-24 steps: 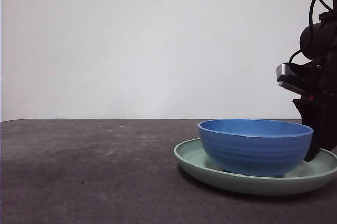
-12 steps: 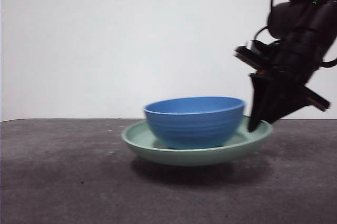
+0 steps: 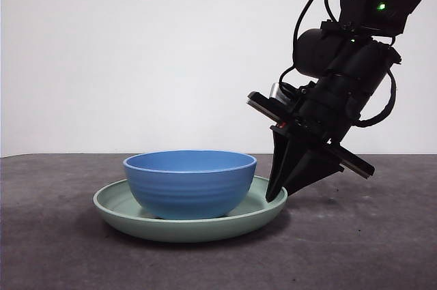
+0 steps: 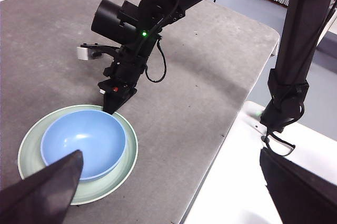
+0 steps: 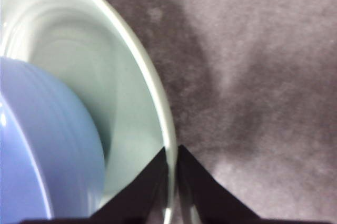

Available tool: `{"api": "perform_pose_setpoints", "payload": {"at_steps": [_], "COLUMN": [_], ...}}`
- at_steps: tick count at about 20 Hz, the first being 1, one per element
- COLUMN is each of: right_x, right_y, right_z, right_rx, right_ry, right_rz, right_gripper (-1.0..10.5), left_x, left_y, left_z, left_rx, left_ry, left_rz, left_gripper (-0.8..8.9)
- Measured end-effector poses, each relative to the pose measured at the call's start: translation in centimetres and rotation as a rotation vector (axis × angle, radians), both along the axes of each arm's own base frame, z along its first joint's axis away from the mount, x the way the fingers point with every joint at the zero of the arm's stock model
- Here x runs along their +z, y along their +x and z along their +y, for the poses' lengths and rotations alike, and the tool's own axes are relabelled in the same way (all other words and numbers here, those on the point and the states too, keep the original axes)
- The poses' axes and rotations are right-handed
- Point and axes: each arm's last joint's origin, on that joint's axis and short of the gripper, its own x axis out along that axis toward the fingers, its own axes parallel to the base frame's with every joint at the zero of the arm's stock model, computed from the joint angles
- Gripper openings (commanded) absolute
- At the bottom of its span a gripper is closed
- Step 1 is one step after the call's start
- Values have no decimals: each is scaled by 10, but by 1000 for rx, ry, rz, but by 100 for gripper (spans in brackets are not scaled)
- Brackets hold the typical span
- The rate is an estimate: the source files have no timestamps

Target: Pick up the blue bowl, put it on the green plate, put it on desk

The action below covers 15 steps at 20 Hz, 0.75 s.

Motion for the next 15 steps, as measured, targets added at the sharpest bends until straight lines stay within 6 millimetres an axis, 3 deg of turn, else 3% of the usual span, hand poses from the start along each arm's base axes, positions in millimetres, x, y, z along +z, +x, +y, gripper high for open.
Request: {"api": "perform_pose_setpoints", "payload": {"at_steps": [1, 4, 9, 12, 15], "right_x": [0, 1, 11, 50, 96], "right_y": [0, 1, 5, 9, -6], "right_z": [1, 2, -2, -3, -10], "right_rx": [2, 0, -42, -59, -40], "right_ry": [2, -5, -90, -113, -98], "right_rz": [-4, -20, -68, -145, -224], "right_gripper": [34, 232, 240, 408, 534], "left_x": [0, 0, 0, 0, 0], "left_y": [0, 0, 0, 0, 0], "left_z": [0, 0, 0, 0, 0], "left_rx": [0, 0, 0, 0, 0], "left_ry": [0, 0, 0, 0, 2], "left_rz": [0, 0, 0, 0, 2], "left_gripper": [656, 656, 656, 656, 656]}}
